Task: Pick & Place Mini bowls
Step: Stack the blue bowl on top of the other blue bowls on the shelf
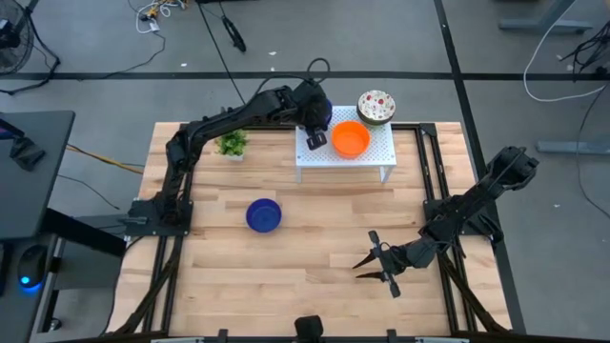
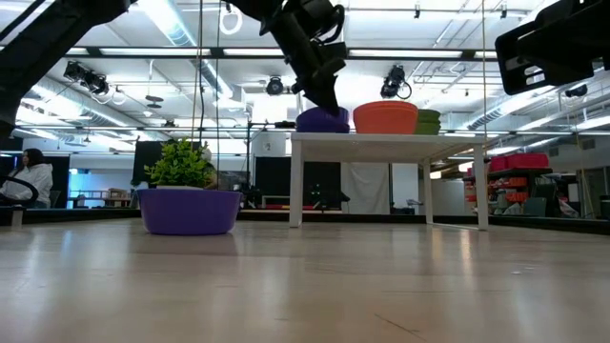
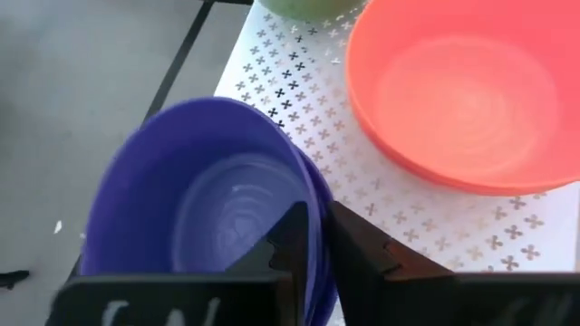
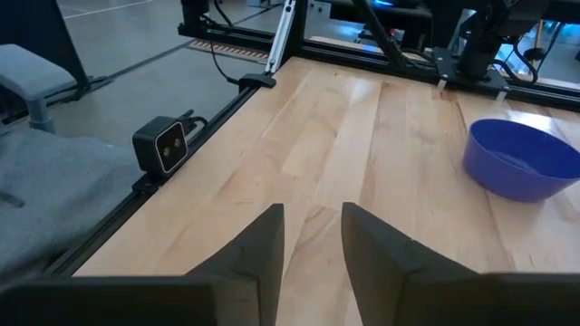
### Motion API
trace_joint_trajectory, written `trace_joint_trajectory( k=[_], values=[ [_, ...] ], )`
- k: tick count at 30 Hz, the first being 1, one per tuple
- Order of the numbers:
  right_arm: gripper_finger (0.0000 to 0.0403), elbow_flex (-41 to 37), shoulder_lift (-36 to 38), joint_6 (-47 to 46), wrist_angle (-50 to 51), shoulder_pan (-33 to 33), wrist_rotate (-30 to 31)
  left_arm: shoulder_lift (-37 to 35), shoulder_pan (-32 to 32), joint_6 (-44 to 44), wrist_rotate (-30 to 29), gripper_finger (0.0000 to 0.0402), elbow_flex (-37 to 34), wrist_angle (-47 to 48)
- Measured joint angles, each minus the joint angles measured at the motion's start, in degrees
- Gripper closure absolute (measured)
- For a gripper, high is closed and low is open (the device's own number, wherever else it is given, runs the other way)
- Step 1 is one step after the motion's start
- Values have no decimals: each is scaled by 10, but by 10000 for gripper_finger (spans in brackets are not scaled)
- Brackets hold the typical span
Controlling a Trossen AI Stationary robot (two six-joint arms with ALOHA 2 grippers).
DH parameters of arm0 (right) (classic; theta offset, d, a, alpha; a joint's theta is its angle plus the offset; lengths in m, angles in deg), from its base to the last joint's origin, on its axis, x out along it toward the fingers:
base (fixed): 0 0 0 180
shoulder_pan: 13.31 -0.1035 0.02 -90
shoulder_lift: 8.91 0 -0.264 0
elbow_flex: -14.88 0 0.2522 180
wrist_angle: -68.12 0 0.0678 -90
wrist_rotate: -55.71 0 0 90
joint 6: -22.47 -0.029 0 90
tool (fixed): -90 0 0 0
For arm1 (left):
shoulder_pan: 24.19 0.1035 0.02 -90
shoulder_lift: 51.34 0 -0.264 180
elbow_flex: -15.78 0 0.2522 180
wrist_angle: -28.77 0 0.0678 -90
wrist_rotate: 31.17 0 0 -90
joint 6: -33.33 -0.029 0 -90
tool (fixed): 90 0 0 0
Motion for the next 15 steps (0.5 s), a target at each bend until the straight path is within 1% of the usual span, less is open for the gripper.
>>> trace_joint_trajectory(
  k=[4,10,15],
  values=[
    [289,0,0,0,0,0,0,0,-1,0,0,325,0,0],
    [289,0,0,0,0,0,0,0,-1,6,10,266,0,0],
    [289,0,0,0,3,0,0,-11,-5,15,57,221,0,1]
  ],
)
